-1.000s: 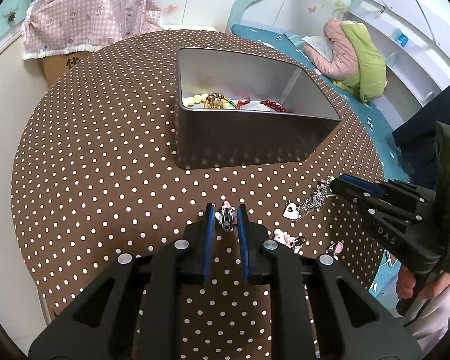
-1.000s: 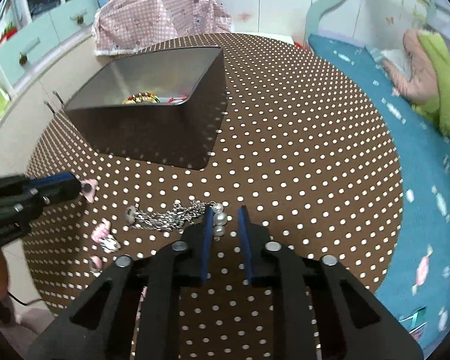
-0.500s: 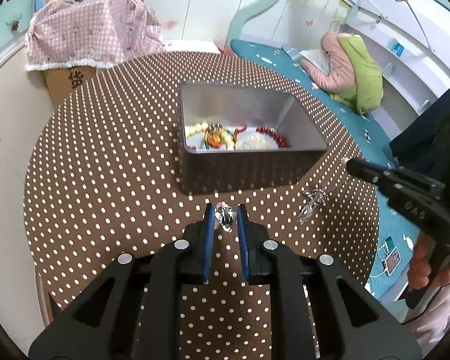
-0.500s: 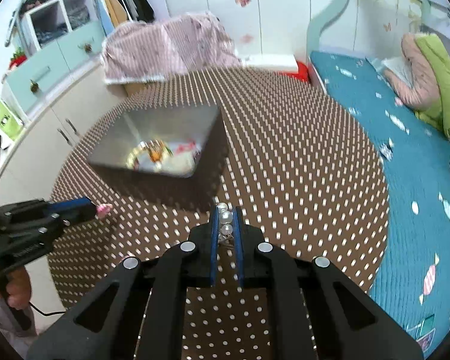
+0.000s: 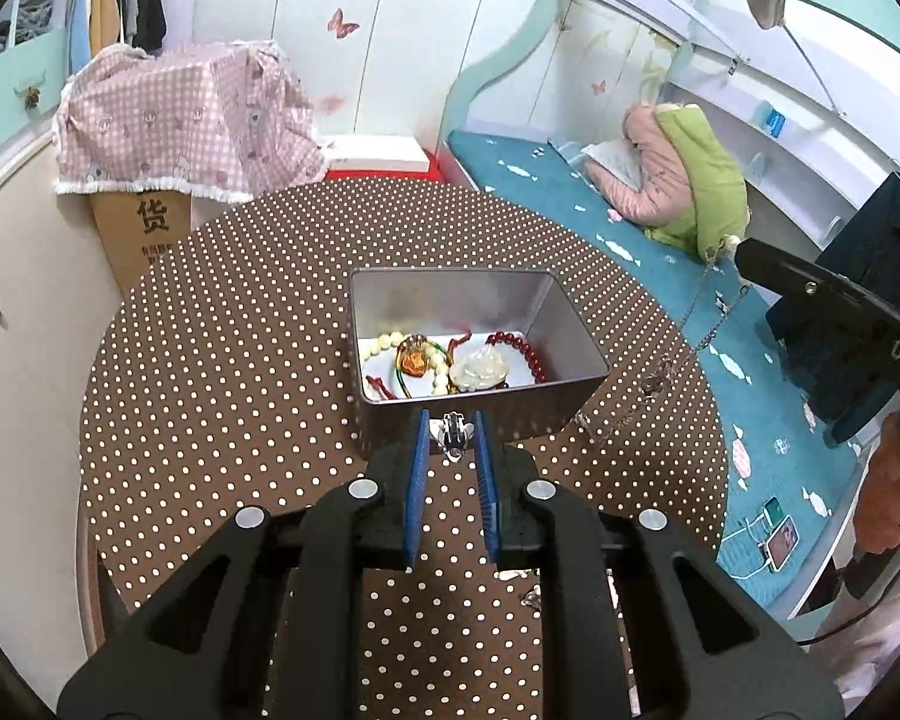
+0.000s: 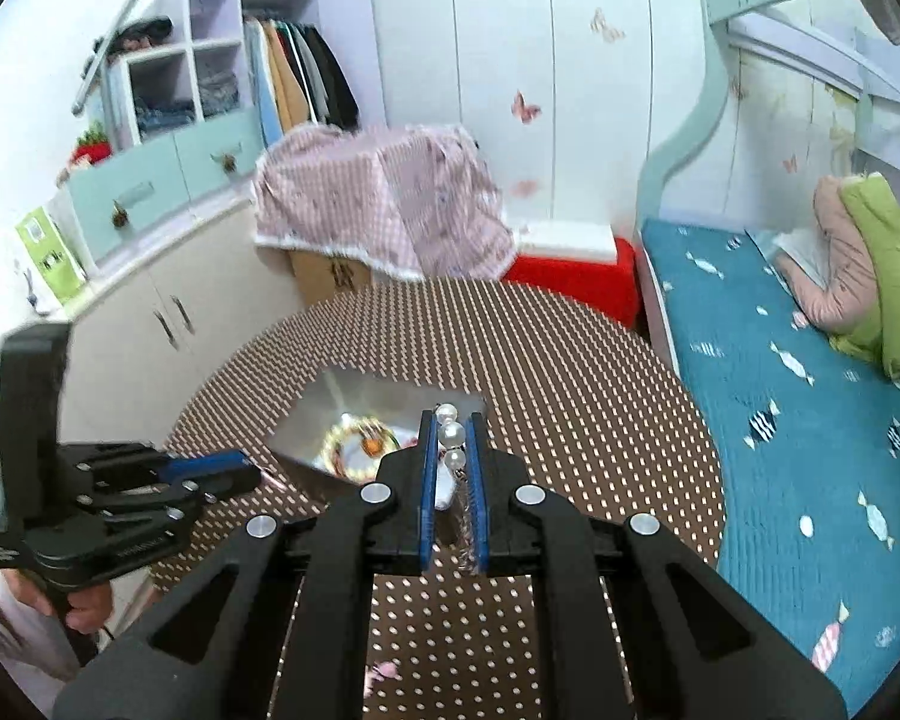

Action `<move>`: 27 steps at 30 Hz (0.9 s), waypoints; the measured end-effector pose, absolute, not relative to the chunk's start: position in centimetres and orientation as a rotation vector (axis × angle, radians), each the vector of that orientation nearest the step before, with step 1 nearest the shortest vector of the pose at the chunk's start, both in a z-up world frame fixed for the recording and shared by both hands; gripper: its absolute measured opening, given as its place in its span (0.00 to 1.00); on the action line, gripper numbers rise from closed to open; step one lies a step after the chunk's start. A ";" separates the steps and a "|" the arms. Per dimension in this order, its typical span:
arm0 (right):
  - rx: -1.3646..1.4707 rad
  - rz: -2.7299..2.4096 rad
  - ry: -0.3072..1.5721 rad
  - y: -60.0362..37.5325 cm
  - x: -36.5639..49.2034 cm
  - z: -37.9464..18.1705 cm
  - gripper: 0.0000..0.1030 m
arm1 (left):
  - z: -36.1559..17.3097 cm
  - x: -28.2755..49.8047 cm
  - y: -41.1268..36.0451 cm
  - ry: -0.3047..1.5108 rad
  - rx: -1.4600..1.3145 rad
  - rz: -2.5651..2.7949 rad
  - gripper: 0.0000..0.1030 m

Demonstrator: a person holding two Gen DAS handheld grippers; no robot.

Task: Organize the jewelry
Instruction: 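Lift the silver chain with the right tool while the left tool carries the charm to the tin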

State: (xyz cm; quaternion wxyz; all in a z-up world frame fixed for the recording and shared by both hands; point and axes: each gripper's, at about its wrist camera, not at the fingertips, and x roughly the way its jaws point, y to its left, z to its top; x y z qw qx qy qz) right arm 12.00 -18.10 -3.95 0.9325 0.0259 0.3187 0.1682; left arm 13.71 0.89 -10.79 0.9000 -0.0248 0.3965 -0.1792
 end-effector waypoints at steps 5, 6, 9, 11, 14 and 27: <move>0.051 0.353 0.686 -17.7 12.3 -5.0 0.08 | -10.6 13.9 1.0 0.816 -0.056 -0.377 0.15; 0.055 0.353 0.699 -17.6 12.4 -5.4 0.08 | -10.7 13.9 1.0 0.820 -0.060 -0.378 0.15; 0.054 0.368 0.803 -17.1 12.4 -8.3 0.08 | -11.0 13.9 1.1 0.830 -0.062 -0.381 0.15; 0.037 0.359 0.899 -16.6 12.4 -11.4 0.08 | -11.3 13.9 1.2 0.835 -0.066 -0.387 0.15; 0.076 0.300 1.038 -17.0 13.1 -15.0 0.08 | -11.9 14.1 1.2 0.854 -0.069 -0.383 0.15; 0.046 0.396 0.534 -18.0 10.0 1.4 0.08 | -10.8 13.8 1.5 0.819 -0.070 -0.385 0.15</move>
